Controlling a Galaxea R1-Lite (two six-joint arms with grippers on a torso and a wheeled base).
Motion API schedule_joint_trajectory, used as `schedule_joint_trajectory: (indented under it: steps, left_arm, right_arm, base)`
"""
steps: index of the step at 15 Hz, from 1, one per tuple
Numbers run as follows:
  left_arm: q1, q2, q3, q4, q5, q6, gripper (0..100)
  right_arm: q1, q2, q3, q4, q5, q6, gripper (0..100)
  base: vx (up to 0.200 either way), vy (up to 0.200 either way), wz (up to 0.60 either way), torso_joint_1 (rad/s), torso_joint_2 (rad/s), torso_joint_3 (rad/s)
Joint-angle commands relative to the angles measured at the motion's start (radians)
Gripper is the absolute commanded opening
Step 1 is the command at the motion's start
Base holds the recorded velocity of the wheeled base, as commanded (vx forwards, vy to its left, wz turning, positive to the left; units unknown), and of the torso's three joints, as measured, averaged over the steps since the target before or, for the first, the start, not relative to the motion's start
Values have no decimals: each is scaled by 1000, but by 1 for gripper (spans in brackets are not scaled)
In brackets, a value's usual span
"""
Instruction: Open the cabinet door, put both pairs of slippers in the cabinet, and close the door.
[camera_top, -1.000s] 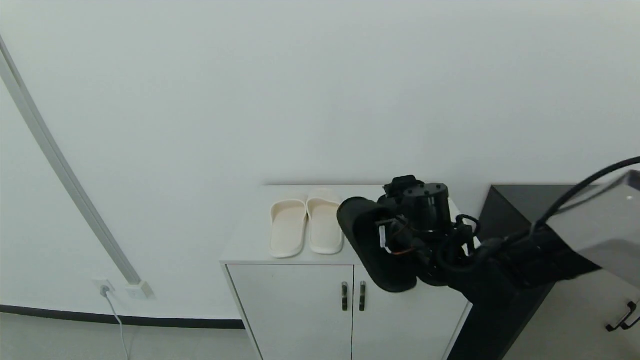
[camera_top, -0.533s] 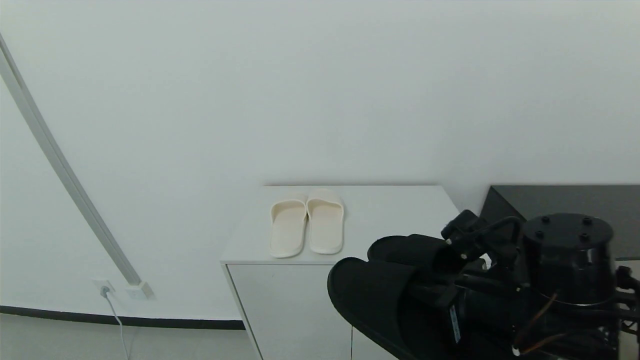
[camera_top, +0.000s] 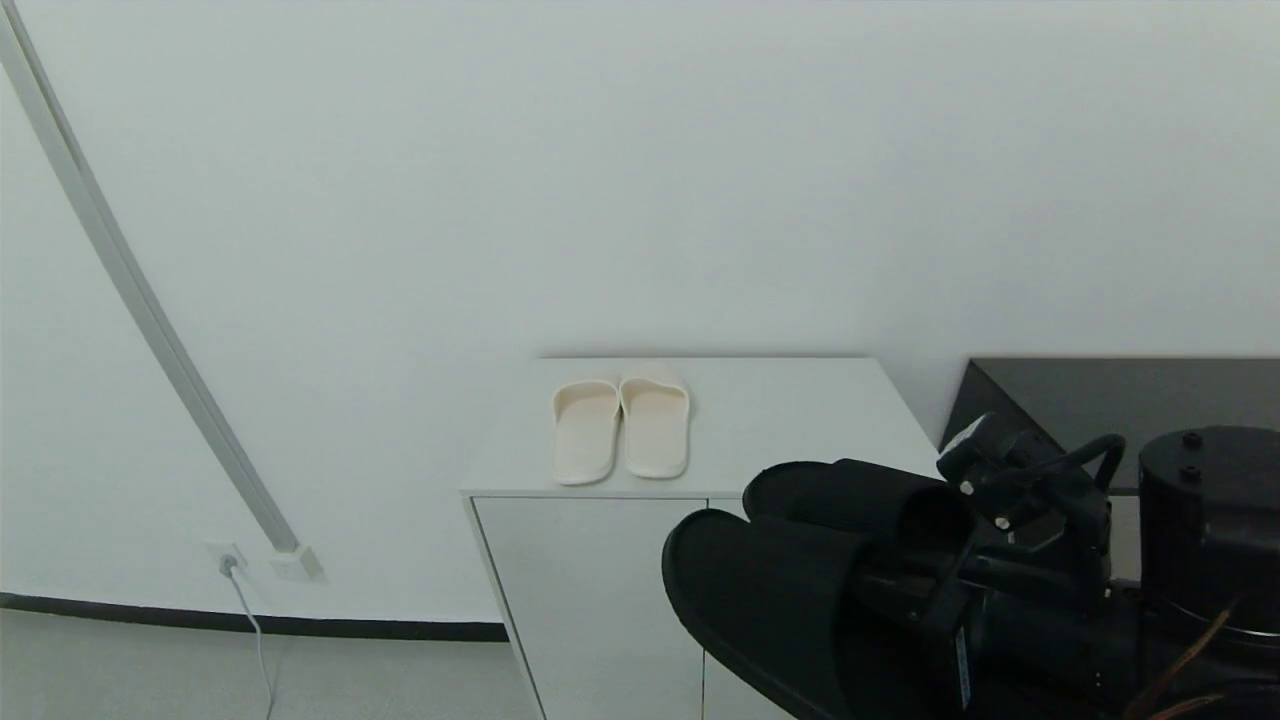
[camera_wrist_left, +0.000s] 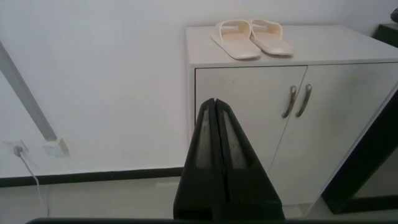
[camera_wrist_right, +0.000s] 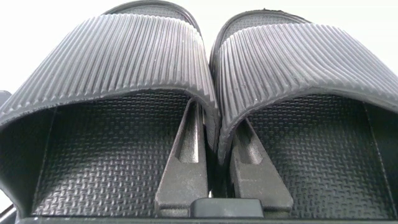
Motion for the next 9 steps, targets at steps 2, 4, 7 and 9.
schedule_joint_trajectory:
  steps: [2,4,7,9]
  left_arm:
    - [0,0,1,0,0,-2,0]
    - [0,0,2,0,0,3,0]
    - [0,0,2,0,0,3,0]
    - [0,1,1,0,2,3,0]
  right_arm:
    - [-1,-7,11,-1,-1,-2,0]
    - [-1,0,21,1,-3,-2,0]
    - [-1,-4,25,-2,-3,-2,0]
    - [-1,-6,25,-2,-3,-2,0]
  base:
    - [0,0,0,0,0,0]
    - [0,0,0,0,0,0]
    - [0,0,0,0,0,0]
    - [0,0,0,0,0,0]
